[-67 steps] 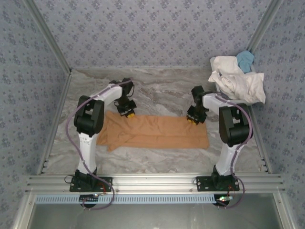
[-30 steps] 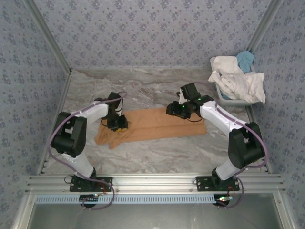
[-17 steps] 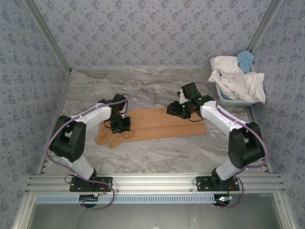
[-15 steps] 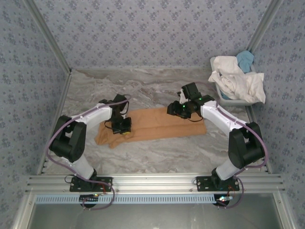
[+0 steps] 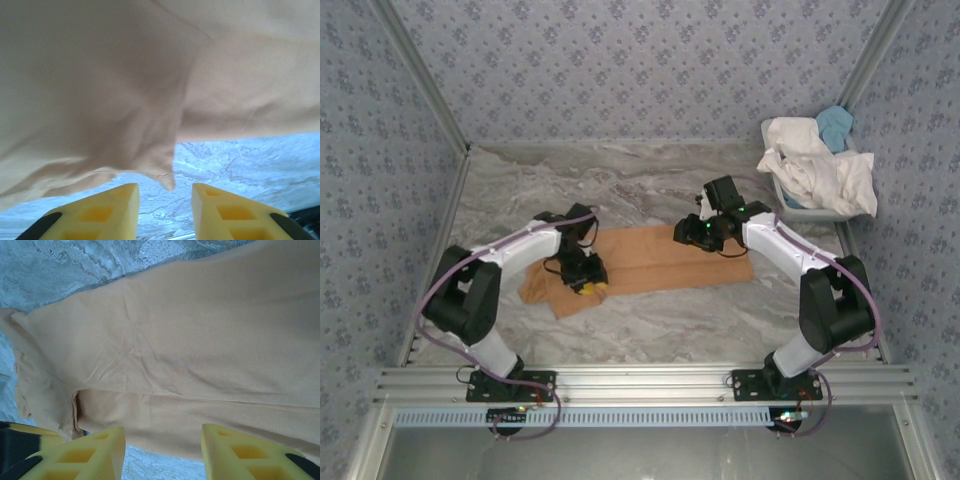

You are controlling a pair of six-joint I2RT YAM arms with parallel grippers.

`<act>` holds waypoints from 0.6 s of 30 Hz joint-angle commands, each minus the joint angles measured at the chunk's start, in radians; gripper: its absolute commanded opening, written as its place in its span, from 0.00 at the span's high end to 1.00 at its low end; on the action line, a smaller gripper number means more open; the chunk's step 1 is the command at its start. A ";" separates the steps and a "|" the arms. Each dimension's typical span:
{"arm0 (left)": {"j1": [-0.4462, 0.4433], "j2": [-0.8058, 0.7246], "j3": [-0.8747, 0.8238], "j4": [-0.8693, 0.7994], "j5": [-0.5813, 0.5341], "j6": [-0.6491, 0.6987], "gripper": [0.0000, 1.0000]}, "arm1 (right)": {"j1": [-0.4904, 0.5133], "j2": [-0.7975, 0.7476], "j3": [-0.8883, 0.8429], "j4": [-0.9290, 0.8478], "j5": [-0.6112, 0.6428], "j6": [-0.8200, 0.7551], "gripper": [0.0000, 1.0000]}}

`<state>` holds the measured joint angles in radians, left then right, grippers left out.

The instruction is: Fold and stack the t-shirts

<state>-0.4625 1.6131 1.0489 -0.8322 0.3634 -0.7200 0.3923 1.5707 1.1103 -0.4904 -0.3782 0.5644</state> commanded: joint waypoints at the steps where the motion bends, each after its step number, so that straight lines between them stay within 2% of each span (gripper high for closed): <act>1: 0.166 -0.109 -0.042 -0.017 -0.048 0.016 0.65 | 0.006 -0.015 -0.009 0.038 -0.041 0.002 0.53; 4: 0.324 -0.103 -0.056 0.030 -0.054 0.094 0.66 | 0.028 0.000 -0.005 0.107 -0.136 -0.001 0.53; 8: 0.444 -0.041 -0.054 0.126 -0.048 0.171 0.66 | 0.073 0.008 0.005 0.191 -0.209 0.012 0.51; 12: 0.463 0.040 -0.026 0.147 -0.061 0.219 0.68 | 0.086 0.014 -0.003 0.233 -0.222 0.052 0.51; 18: 0.464 0.068 -0.049 0.147 -0.115 0.244 0.72 | 0.084 0.004 -0.006 0.218 -0.226 0.057 0.51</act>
<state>-0.0002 1.6760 1.0061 -0.6933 0.2871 -0.5232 0.4793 1.5730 1.1095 -0.2790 -0.5686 0.6044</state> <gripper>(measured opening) 0.290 0.492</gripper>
